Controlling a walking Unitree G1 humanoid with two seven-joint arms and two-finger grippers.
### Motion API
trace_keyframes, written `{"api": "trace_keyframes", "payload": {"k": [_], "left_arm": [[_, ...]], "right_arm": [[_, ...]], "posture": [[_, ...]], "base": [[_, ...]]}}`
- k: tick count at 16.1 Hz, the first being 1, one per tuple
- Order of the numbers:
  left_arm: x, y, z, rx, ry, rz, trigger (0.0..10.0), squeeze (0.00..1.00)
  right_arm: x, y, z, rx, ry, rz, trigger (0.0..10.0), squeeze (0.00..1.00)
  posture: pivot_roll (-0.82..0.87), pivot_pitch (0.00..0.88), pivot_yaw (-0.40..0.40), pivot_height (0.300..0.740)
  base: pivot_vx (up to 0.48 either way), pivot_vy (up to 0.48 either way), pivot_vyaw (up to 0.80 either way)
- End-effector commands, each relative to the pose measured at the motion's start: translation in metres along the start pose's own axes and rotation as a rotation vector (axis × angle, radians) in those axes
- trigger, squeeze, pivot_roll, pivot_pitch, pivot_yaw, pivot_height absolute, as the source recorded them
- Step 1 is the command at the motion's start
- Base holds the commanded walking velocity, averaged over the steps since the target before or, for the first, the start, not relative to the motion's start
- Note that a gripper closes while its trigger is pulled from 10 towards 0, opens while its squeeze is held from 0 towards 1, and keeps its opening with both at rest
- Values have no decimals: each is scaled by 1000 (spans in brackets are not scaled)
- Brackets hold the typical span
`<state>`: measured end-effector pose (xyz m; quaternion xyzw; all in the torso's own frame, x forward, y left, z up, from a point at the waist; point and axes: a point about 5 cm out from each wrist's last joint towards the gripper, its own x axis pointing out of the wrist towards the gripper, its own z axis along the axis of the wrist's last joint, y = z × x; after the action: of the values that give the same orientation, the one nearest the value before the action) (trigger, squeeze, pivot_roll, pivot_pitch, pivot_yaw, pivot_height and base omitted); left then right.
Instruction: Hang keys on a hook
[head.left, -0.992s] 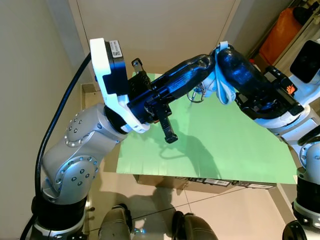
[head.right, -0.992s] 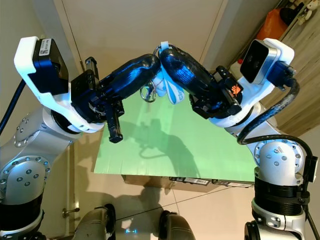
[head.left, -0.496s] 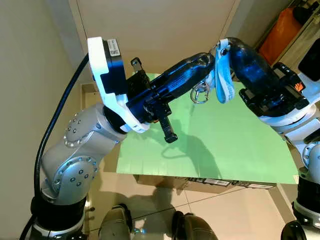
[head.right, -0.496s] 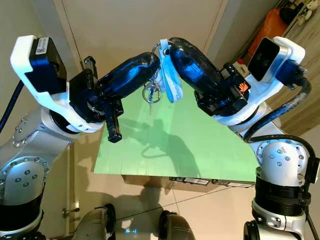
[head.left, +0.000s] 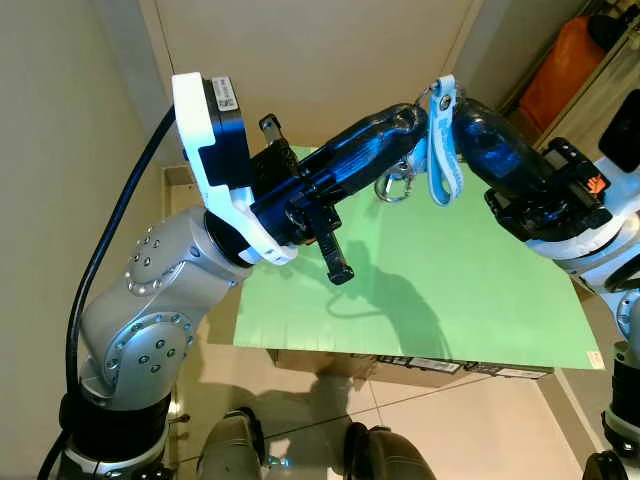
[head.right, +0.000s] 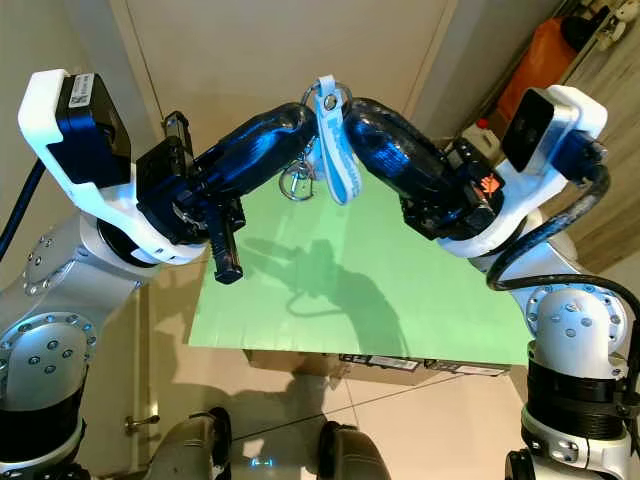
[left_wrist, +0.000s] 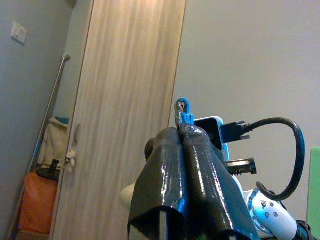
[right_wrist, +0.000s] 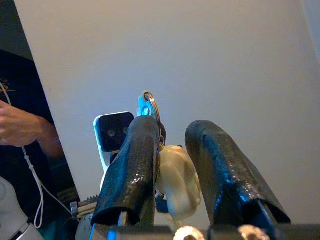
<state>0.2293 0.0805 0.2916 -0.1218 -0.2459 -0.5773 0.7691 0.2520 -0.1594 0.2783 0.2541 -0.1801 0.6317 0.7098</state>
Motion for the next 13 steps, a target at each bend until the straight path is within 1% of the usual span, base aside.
{"api": "trace_keyframes", "payload": {"k": [1,3,4,5,7,8,9,10,11,12,13], "left_arm": [[1,-6,4,10,-18,-28,0,0],[1,-6,3,5,-16,-30,0,0],[1,-6,3,4,-15,-30,0,0],[1,-6,3,3,-14,-31,0,0],[1,-6,3,2,-14,-32,0,0],[1,-6,3,2,-12,-32,0,0],[1,-6,2,0,-12,-33,0,0],[1,-6,2,0,-12,-34,0,0],[1,-6,2,-1,-12,-35,0,0],[2,-6,2,-1,-13,-37,0,0],[2,-6,2,-2,-13,-38,0,0]], "right_arm": [[-5,2,4,-18,-7,-5,10000,0],[0,4,4,-11,-26,18,10000,0],[2,5,4,-11,-30,35,10000,522],[6,6,4,-14,-33,57,10000,1000],[8,5,3,-16,-29,57,10000,1000],[9,6,2,-13,-27,65,10000,165],[10,6,2,-10,-27,69,10000,0],[11,6,1,-7,-28,72,9529,0],[11,6,1,-5,-33,71,2627,0],[11,5,1,-2,-40,69,0,0],[11,5,2,-1,-44,69,0,0]], "posture": [[17,162,-89,740],[17,162,-89,740],[18,161,-88,740],[20,160,-88,740],[20,160,-88,740],[21,158,-86,740],[19,159,-85,740],[19,159,-85,740],[18,159,-84,740],[17,159,-82,740],[17,159,-82,740]], "base": [[0,0,0],[0,0,0],[0,0,0],[0,0,0],[0,0,0],[0,0,0],[0,0,0],[0,0,0],[0,0,0],[0,0,0],[0,0,0]]}}
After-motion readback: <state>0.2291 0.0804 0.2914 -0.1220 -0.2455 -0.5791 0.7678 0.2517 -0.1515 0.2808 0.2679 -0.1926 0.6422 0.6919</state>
